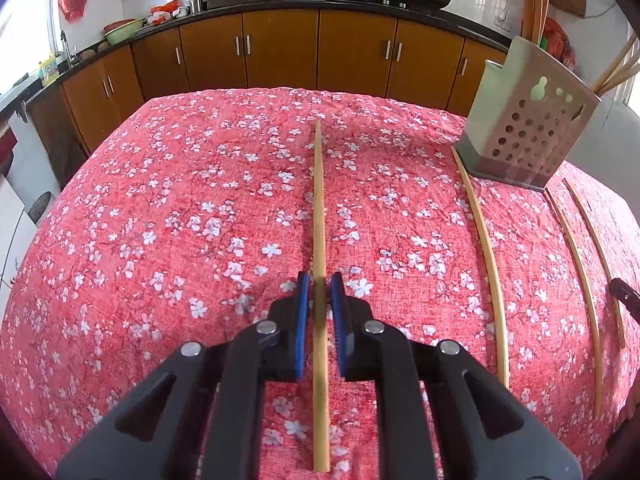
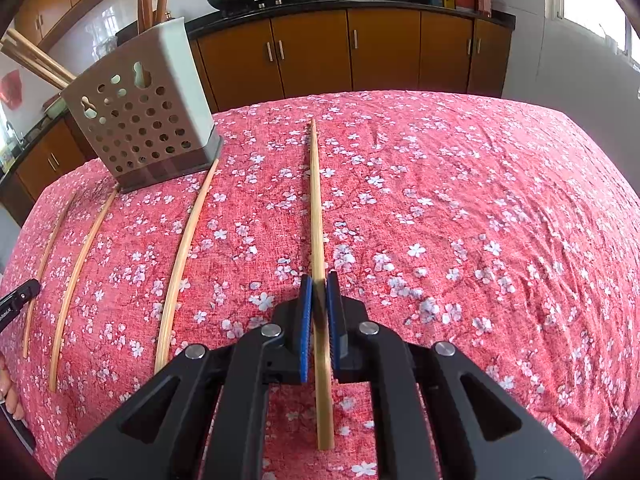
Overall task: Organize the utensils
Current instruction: 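Close the right tool on a chopstick while the left tool grasps another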
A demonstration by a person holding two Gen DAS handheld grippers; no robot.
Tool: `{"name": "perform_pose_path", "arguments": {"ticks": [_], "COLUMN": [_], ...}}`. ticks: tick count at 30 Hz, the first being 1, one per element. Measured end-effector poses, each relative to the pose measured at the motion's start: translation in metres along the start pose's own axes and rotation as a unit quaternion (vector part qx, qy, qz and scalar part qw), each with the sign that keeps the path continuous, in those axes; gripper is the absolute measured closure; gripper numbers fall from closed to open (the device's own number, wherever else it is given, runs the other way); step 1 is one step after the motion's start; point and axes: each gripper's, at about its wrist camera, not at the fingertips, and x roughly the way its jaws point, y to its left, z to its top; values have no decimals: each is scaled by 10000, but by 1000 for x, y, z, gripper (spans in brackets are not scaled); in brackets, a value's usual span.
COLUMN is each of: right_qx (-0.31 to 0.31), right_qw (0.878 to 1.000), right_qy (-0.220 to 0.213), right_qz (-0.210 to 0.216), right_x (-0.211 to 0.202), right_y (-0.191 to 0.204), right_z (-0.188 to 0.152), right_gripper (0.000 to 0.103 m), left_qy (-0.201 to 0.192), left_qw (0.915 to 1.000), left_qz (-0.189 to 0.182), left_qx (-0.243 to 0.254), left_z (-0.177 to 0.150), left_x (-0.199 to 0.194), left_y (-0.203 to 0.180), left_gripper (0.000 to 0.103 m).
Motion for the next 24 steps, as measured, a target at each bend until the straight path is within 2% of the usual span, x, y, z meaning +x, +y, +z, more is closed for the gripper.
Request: {"name": "perform_pose_path", "arguments": {"ticks": [24], "right_qx": [-20], "right_qw": [10000], "right_qy": [2], "right_qz": [-7], "right_x": [0], "right_y": [-1], "right_z": [0], "right_gripper": [94], "left_qy": [-8], "left_qw": [9999], "left_qz": [-77], "left_qx": [-97], "left_z": [-1], "left_x": [-2], "left_y": [3], "left_gripper": [89]}}
